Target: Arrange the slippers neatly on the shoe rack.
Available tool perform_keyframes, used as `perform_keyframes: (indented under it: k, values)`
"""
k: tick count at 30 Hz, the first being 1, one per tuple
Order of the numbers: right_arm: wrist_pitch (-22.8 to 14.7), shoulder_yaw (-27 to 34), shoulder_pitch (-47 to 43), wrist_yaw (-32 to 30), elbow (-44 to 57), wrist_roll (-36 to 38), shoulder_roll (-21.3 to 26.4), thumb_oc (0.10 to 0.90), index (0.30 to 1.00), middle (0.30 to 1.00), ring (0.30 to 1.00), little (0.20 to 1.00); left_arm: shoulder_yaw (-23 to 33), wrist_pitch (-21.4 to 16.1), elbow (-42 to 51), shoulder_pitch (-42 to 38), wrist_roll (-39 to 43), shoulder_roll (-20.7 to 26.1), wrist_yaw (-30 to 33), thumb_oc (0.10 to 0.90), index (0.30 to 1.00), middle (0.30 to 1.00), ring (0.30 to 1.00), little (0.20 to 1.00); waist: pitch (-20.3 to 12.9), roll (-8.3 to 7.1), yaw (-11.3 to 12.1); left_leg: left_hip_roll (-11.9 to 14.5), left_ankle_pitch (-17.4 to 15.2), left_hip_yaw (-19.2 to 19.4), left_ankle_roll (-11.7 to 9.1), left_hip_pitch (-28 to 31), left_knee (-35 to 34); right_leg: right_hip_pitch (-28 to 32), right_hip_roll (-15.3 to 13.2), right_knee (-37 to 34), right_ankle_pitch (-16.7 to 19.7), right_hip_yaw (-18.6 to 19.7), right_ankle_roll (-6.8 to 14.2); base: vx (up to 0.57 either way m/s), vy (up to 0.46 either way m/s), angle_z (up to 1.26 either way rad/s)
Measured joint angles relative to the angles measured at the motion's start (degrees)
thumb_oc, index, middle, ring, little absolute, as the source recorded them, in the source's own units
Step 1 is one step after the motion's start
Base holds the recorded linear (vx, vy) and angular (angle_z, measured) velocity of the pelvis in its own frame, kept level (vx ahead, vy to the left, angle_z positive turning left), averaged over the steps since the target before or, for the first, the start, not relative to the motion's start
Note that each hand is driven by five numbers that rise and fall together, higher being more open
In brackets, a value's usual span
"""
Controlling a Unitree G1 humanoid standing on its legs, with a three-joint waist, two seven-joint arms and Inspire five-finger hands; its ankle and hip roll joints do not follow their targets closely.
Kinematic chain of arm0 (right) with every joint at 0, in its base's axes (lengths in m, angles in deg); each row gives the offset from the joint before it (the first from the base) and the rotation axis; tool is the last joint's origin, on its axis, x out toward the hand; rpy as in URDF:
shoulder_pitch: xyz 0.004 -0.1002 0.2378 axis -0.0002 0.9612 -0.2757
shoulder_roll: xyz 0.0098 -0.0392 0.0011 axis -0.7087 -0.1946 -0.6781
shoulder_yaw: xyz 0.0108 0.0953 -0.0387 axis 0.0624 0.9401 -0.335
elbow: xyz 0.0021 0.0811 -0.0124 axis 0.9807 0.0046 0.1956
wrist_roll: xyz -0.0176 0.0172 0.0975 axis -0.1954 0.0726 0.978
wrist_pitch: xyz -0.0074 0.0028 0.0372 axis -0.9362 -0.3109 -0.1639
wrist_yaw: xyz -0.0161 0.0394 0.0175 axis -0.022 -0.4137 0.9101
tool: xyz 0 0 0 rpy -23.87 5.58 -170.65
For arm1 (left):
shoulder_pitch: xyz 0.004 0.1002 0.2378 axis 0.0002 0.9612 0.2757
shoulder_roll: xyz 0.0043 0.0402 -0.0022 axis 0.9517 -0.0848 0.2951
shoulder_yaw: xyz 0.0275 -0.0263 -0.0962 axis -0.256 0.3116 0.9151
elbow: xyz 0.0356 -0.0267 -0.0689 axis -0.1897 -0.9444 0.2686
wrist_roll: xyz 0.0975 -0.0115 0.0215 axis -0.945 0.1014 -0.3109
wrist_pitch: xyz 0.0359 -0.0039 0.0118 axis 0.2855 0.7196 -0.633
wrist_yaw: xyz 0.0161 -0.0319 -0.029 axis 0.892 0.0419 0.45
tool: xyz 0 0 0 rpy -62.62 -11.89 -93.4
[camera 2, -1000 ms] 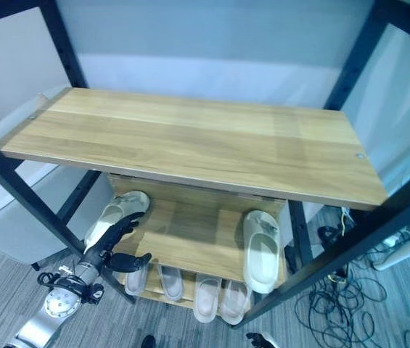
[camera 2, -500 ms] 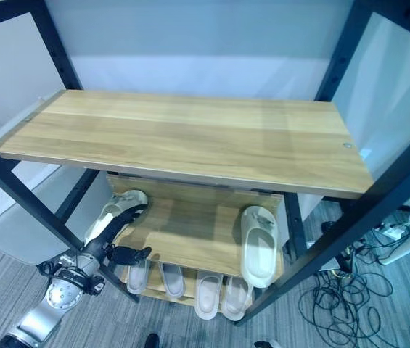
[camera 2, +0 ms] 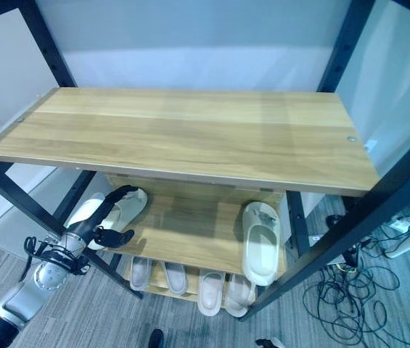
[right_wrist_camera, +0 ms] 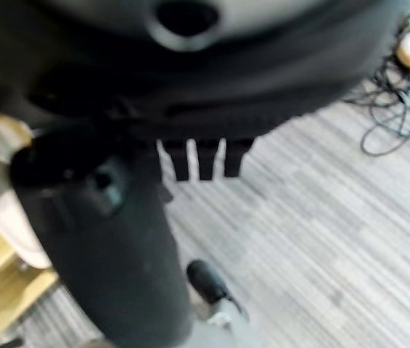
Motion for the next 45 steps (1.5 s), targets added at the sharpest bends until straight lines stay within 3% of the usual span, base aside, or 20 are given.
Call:
perform_keyframes:
  k: [13,19,35,39,45]
  values:
    - [-0.9,-0.7,0.0,0.2,0.1,-1.0,0.3,0.800,0.900,0.900,0.900,0.900,-0.7,-0.1,-4.8,-5.3,-10.0,6.9,1.0,0.800,0.900,0.900,0.900,0.900,0.1,-0.40,-0.3,0.0,0.0,0.0,0.0,0.1,0.0,0.0,0.0,0.0,0.3,0.0,-0.4,0.00,0.000,0.00]
    - [-1.0,-1.1,0.0,0.4,0.2,-1.0,0.3,0.800,0.900,0.900,0.900,0.900,-1.2,-0.1,-4.8,-5.3,-12.3,7.2,1.1,0.800,0.900,0.900,0.900,0.900,0.1,-0.48,-0.5,0.0,0.0,0.1,0.0,0.2,0.0,0.2,0.0,0.0,0.3,0.0,-0.4,0.00,0.000,0.00]
    - [-2.0,-1.3,0.0,1.2,0.1,-1.0,0.3,0.800,0.900,0.900,0.900,0.900,-8.4,-0.5,-9.0,-11.4,-22.0,8.3,2.2,0.800,0.900,0.900,0.900,0.900,0.1,-1.10,-1.5,0.1,0.0,0.8,0.0,0.4,0.0,-0.1,0.0,0.0,0.7,0.8,-0.5,0.00,0.004,-0.02]
    - [-2.1,-2.2,-0.7,1.2,0.1,-1.0,0.4,0.800,0.900,0.900,0.900,0.900,-13.9,-1.4,-11.8,-16.9,-24.8,12.0,2.3,0.800,0.900,0.900,0.900,0.900,0.2,-1.30,-1.6,0.3,0.0,1.7,0.0,0.1,0.0,-0.7,0.0,0.0,1.0,1.6,-0.4,0.02,0.012,-0.11]
    - [-2.2,-2.3,-1.1,1.2,0.2,-1.0,0.5,0.800,0.900,0.900,0.900,0.900,-14.1,-1.5,-15.6,-18.2,-26.8,12.6,2.4,0.800,0.900,0.900,0.900,0.900,0.2,-1.36,-2.7,0.4,0.0,2.0,0.0,-0.1,0.0,-1.1,0.0,0.0,1.0,1.9,-0.4,0.00,0.002,-0.01]
